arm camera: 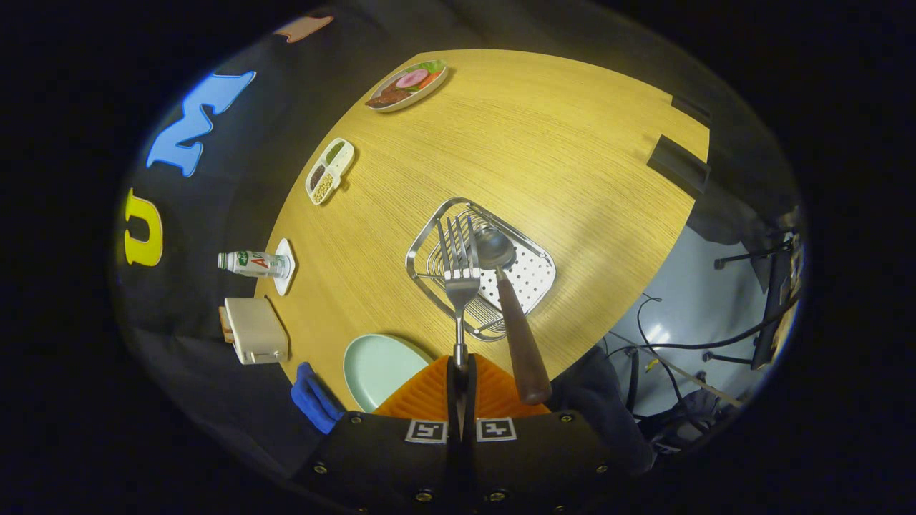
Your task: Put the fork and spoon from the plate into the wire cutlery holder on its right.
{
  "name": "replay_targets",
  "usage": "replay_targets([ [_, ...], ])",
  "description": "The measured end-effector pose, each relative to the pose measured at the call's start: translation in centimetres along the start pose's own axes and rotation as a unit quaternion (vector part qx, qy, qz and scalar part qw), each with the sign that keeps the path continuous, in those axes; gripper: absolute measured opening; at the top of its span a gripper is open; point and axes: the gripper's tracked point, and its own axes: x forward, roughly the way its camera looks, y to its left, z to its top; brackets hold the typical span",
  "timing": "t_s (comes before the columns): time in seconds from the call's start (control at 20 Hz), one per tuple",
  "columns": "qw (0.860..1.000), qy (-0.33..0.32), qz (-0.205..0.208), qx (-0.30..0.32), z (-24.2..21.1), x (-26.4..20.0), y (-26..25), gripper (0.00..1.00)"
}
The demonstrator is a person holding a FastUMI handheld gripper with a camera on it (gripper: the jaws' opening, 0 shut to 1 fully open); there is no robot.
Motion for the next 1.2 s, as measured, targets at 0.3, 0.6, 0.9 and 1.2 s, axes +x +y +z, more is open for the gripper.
replay_targets([
  [0.3, 1.0, 0.007, 0.001, 0.002, -0.1, -0.2, 0.1, 0.06],
  [0.6, 1.0, -0.001, 0.009, 0.022, 0.0, -0.6, 0.2, 0.06],
  [0.9, 0.999, -0.018, 0.019, 0.042, 0.5, -1.2, 0.1, 0.14],
  [1.2, 0.997, -0.03, 0.032, 0.06, 0.7, -1.8, 0.3, 0.14],
])
